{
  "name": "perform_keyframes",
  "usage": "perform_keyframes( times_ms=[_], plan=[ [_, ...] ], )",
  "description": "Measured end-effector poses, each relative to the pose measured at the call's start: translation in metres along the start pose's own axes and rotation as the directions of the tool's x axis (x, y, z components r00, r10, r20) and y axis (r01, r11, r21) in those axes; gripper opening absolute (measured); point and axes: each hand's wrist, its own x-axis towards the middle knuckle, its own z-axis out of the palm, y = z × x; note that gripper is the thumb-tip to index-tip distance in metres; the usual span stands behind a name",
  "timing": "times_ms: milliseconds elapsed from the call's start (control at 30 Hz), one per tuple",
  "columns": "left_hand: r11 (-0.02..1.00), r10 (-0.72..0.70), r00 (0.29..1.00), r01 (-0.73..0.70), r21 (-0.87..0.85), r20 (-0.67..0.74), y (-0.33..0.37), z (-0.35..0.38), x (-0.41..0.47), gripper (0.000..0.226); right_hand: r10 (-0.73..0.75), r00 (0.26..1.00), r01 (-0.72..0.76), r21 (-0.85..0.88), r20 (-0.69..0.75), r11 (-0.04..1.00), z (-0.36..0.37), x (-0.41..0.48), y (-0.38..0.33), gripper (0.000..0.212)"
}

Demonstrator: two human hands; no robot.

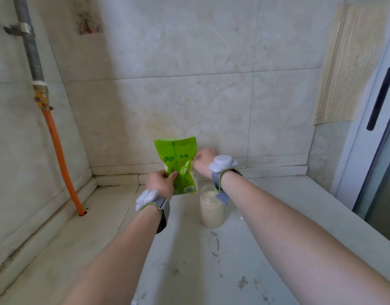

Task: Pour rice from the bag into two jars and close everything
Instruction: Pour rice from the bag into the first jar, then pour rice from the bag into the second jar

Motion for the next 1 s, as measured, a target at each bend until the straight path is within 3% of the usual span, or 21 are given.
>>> perform_keyframes(
  times_ms=[167,333,467,633,767,900,1000],
  plan=[
    [0.997,-0.039,0.995,0.045,-0.057,0.095,-0.016,0.029,0.028,0.035,0.034,0.998,-0.028,-0.120,0.052,0.992,-0.001,0.021,0.012,0.036],
    [0.997,-0.057,0.987,0.063,-0.035,0.150,-0.019,0.047,0.043,0.037,0.102,0.976,-0.085,-0.095,0.194,0.992,0.001,0.039,0.019,0.043],
    [0.991,-0.082,0.973,0.103,-0.087,0.213,-0.037,0.059,0.059,0.062,0.080,0.987,-0.068,-0.084,0.138,0.994,0.007,0.038,0.025,0.040],
    [0.991,-0.070,0.980,0.089,-0.098,0.185,-0.021,0.044,0.043,0.059,0.076,0.993,-0.071,-0.051,0.093,0.996,0.006,0.036,0.028,0.041],
    [0.997,0.020,0.992,-0.010,-0.081,0.122,-0.001,0.022,0.026,0.052,0.067,0.995,-0.065,-0.039,0.068,0.997,-0.011,0.023,0.019,0.040],
    [0.962,0.079,0.995,-0.059,-0.265,0.065,0.030,0.007,0.010,0.052,0.100,0.983,-0.090,-0.069,0.157,0.994,-0.038,0.009,0.010,0.042],
    [0.939,0.093,0.993,-0.063,-0.337,0.073,0.053,0.002,-0.006,0.056,0.036,0.999,-0.034,-0.084,0.021,0.996,-0.065,-0.024,0.000,0.039]
  ],
)
